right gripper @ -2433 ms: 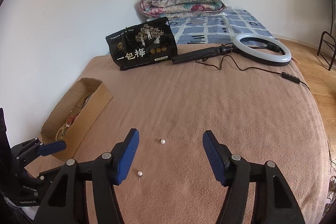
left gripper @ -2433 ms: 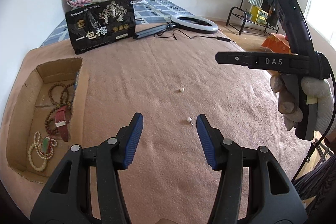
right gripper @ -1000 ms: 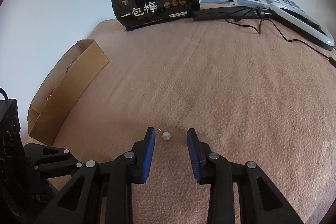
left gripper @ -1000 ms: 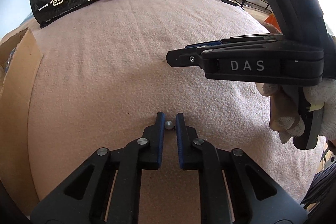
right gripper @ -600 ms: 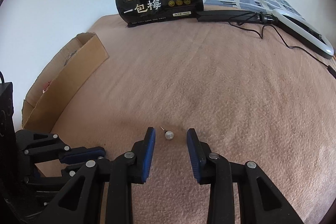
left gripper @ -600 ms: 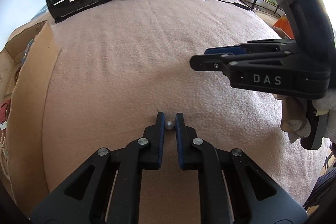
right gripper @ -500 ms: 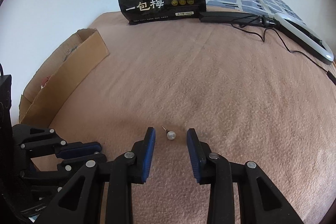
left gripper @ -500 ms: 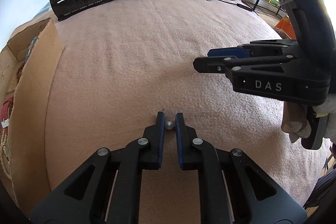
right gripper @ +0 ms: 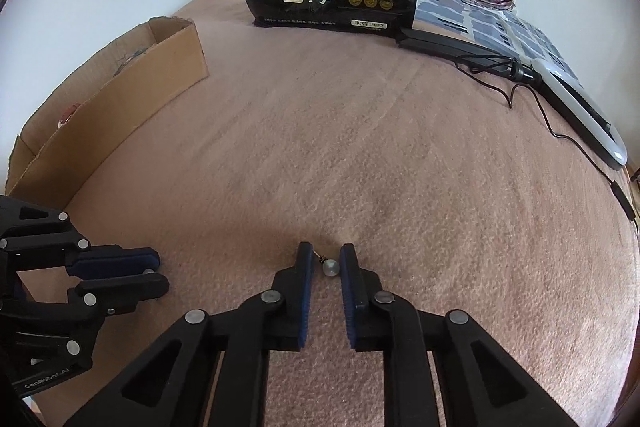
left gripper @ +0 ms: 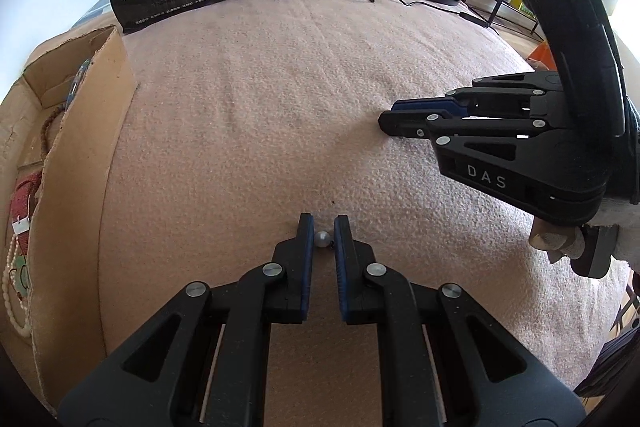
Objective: Organize jewelry
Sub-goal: 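Carry the pearl earring in the left tool over the box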
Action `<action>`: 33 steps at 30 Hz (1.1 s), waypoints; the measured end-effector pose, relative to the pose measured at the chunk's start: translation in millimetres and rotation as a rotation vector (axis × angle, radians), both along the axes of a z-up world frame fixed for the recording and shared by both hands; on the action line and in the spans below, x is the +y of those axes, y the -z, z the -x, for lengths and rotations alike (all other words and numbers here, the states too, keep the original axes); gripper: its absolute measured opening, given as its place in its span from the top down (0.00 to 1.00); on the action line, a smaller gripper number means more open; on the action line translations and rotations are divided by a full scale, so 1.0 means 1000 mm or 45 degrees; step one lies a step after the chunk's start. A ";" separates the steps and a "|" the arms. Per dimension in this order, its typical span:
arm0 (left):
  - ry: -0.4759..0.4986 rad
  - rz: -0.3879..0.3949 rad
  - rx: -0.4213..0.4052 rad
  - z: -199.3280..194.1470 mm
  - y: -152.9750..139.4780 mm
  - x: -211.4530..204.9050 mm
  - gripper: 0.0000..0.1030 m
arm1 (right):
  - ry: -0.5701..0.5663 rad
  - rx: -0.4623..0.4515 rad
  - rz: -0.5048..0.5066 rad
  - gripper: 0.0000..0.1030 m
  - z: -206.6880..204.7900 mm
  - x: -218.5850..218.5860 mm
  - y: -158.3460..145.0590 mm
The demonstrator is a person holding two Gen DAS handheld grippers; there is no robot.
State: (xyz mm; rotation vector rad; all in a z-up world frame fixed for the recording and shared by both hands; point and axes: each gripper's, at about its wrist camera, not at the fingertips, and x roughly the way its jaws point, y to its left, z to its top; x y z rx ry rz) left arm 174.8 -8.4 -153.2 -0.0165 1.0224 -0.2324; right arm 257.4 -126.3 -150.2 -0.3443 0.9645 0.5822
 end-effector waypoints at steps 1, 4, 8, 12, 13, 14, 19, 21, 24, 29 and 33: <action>-0.004 0.002 0.000 0.000 0.000 0.001 0.91 | 0.002 -0.002 0.003 0.94 0.000 0.001 0.000; -0.016 0.008 0.003 0.000 -0.001 0.005 0.91 | 0.017 0.002 -0.010 0.94 0.001 -0.001 -0.001; -0.024 0.009 -0.005 0.003 -0.005 0.008 0.91 | 0.038 0.001 -0.025 0.94 0.005 -0.005 -0.004; -0.034 0.017 -0.014 0.005 -0.009 0.011 0.91 | 0.047 -0.002 -0.037 0.94 0.010 -0.008 -0.010; -0.035 0.017 -0.018 0.006 -0.010 0.012 0.91 | 0.050 -0.005 -0.040 0.94 0.012 -0.009 -0.012; -0.037 0.019 -0.024 0.007 -0.012 0.012 0.91 | 0.053 -0.008 -0.045 0.94 0.013 -0.010 -0.014; -0.040 0.025 -0.060 0.013 -0.022 0.014 0.91 | 0.066 -0.025 -0.070 0.94 0.022 -0.012 -0.027; -0.041 0.027 -0.078 0.015 -0.028 0.014 0.91 | 0.069 -0.033 -0.075 0.94 0.026 -0.012 -0.032; -0.045 0.032 -0.103 0.018 -0.036 0.017 0.91 | 0.075 -0.043 -0.093 0.94 0.033 -0.013 -0.042; -0.049 0.044 -0.163 0.027 -0.054 0.021 0.91 | 0.076 -0.065 -0.116 0.94 0.044 -0.012 -0.059; -0.061 0.054 -0.202 0.034 -0.066 0.027 0.91 | 0.073 -0.081 -0.142 0.94 0.052 -0.008 -0.073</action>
